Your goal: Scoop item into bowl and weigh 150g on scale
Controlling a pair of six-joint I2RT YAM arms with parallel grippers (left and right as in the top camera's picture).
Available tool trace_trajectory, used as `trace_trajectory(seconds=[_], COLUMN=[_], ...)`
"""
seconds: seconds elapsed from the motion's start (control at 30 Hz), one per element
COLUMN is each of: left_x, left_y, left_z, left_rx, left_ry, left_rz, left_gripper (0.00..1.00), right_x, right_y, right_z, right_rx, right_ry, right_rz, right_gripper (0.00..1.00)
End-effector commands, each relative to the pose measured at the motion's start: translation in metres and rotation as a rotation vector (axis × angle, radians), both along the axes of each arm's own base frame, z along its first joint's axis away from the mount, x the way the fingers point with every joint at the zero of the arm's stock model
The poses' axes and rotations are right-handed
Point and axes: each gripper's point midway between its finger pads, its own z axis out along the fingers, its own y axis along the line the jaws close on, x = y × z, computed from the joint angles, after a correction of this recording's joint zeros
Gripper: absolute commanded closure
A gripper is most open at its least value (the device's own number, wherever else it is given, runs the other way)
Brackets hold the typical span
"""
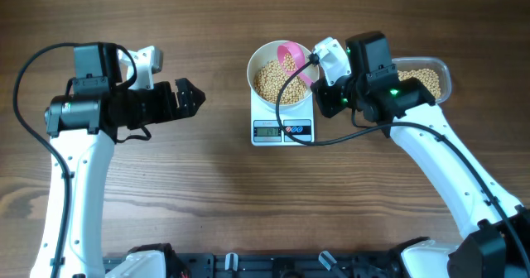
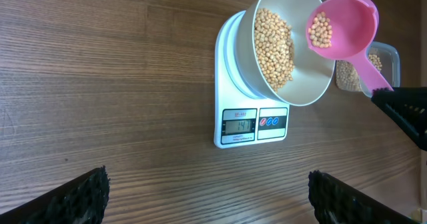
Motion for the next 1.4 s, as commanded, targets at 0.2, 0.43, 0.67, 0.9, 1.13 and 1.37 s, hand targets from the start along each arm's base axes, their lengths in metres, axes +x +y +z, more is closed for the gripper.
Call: trace_trajectory(seconds=[0.2, 0.43, 0.67, 0.9, 1.13, 1.37], left_x=[0.002, 0.002, 0.002, 0.002, 0.002, 0.002], left_y=[-0.003, -0.003, -0.003, -0.003, -0.003, -0.003], left_z=[0.009, 0.009, 0.009, 0.009, 0.009, 0.009], left_rx=[-0.006, -0.006, -0.006, -0.006, -0.006, -0.006], left_ry=[-0.032, -0.032, -0.032, -0.032, -0.032, -0.032], left_rz=[-0.027, -0.027, -0.027, -0.027, -0.027, -0.027], left_gripper=[0.00, 0.00, 0.00, 0.00, 0.00, 0.00], right_x=[0.000, 0.001, 0.000, -0.002, 0.003, 0.003], right_y=[-0.001, -0.006, -0.005, -0.002, -0.012, -0.013], right_z=[0.015, 0.013, 0.011, 0.010, 0.004, 0.004], right_rx=[-0.017, -0.046, -0.054, -0.037, -0.095, -0.100], right_ry=[-0.054, -0.053, -0.057, -0.047, -0.050, -0.052], right_rz=[0.045, 0.019, 0.043, 0.054, 0.018, 0.013], right_gripper=[0.96, 0.96, 0.96, 0.95, 0.96, 0.96])
